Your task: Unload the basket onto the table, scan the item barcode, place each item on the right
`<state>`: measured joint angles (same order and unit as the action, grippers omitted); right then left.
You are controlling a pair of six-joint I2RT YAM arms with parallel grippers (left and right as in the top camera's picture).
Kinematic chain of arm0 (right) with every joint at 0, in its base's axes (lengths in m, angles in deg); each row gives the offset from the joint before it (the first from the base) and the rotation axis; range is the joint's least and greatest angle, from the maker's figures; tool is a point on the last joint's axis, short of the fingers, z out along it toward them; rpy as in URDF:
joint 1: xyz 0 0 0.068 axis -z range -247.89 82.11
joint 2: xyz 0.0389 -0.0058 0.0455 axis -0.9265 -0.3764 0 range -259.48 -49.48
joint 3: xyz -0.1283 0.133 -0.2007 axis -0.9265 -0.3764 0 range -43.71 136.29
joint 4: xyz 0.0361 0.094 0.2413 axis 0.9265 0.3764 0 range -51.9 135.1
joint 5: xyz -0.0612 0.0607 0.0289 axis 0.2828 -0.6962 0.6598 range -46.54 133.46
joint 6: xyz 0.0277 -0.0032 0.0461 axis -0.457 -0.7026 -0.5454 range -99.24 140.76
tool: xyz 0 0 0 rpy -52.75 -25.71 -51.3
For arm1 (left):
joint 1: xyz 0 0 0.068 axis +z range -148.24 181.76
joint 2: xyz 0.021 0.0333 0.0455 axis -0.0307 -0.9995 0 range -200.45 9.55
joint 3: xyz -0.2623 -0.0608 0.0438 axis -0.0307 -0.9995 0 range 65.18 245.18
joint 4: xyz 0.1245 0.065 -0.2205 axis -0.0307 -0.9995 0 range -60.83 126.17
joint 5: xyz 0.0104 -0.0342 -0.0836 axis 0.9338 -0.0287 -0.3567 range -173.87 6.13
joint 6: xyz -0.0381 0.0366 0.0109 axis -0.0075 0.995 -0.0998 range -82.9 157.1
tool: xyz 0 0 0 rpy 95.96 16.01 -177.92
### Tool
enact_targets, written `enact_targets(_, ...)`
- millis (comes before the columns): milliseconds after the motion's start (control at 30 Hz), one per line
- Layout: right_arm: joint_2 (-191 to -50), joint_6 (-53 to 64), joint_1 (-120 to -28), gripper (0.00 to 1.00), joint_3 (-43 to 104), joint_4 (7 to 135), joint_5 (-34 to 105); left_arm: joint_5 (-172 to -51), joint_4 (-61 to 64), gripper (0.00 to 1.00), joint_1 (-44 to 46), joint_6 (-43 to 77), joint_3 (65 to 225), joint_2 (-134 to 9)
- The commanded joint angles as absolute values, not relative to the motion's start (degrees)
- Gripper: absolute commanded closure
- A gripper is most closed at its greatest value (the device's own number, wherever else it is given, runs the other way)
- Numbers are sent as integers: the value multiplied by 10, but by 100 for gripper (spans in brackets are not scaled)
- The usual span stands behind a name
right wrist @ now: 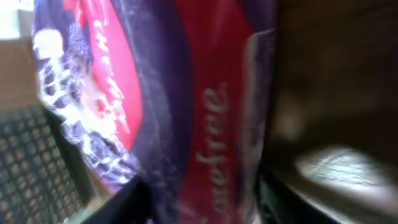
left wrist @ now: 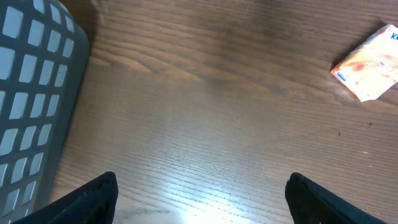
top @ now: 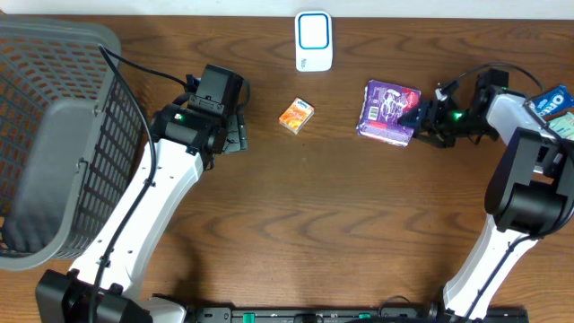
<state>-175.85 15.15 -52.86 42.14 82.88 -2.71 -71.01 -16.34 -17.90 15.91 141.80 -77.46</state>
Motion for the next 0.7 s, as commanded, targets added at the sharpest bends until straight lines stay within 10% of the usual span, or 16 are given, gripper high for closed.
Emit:
enact_targets(0,-1761,150,-525,87,422,827,-23,-699,-165,14,-178,154,1422,-778)
enact_targets(300,-1721,136,-545,99,536,894,40,-699,-165,14,-178,154,1422,-778)
enact_targets(667,-1678,-1,-759,99,607,1015,801,-699,-165,14,-178,154,1422,-778)
